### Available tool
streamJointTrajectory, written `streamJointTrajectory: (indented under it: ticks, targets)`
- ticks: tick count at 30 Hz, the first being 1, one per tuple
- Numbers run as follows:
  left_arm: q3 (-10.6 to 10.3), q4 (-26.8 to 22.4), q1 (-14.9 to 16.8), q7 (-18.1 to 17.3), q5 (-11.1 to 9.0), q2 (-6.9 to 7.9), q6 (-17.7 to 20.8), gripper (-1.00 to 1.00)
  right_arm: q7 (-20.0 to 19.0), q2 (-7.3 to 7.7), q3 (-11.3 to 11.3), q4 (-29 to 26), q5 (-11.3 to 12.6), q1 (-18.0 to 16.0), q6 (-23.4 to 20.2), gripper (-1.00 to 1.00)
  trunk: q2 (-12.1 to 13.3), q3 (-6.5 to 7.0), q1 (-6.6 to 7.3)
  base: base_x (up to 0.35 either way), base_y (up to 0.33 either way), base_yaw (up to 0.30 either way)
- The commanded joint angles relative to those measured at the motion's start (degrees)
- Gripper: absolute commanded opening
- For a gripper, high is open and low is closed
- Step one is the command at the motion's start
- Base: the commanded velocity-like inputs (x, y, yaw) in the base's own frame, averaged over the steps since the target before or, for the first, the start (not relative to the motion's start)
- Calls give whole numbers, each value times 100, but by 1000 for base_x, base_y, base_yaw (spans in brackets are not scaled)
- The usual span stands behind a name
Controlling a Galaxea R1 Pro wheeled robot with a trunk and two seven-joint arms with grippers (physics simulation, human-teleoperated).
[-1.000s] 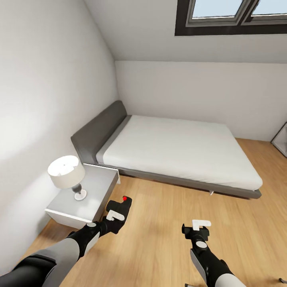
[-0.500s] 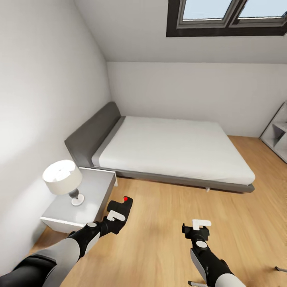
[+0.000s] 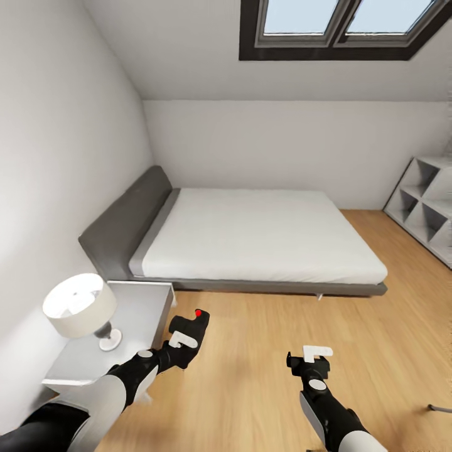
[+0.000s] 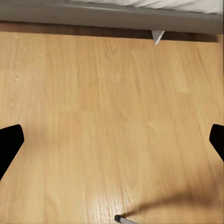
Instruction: Attach the digital camera to the camera tripod in the bedroom.
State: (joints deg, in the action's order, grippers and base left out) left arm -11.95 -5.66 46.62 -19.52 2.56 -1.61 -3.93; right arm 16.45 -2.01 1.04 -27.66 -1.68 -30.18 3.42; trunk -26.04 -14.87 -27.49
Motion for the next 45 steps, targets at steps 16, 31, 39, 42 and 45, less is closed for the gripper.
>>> streamJointTrajectory:
  ticks: [16,31,39,42,45]
  targets:
    - [-35,8,5,9,42,1,-44,-100,46,-10,11,6,-17,-6,18,100,-9,13,-5,285,169,-136]
    - [-41,12,5,1,43,-4,-45,-100,50,-5,11,6,-17,-6,18,100,-9,13,-5,91,8,-220]
    - [-44,13,-3,1,47,3,-47,-100,51,-10,11,7,-23,-6,18,100,-9,13,-5,316,23,-18]
    - [-46,13,-4,1,50,3,-47,-100,51,-10,11,7,-25,-6,22,100,-9,13,-5,333,63,-2]
    - [-50,13,-4,1,51,3,-47,-100,51,-9,11,6,-25,-6,21,100,-9,13,-5,334,75,-1]
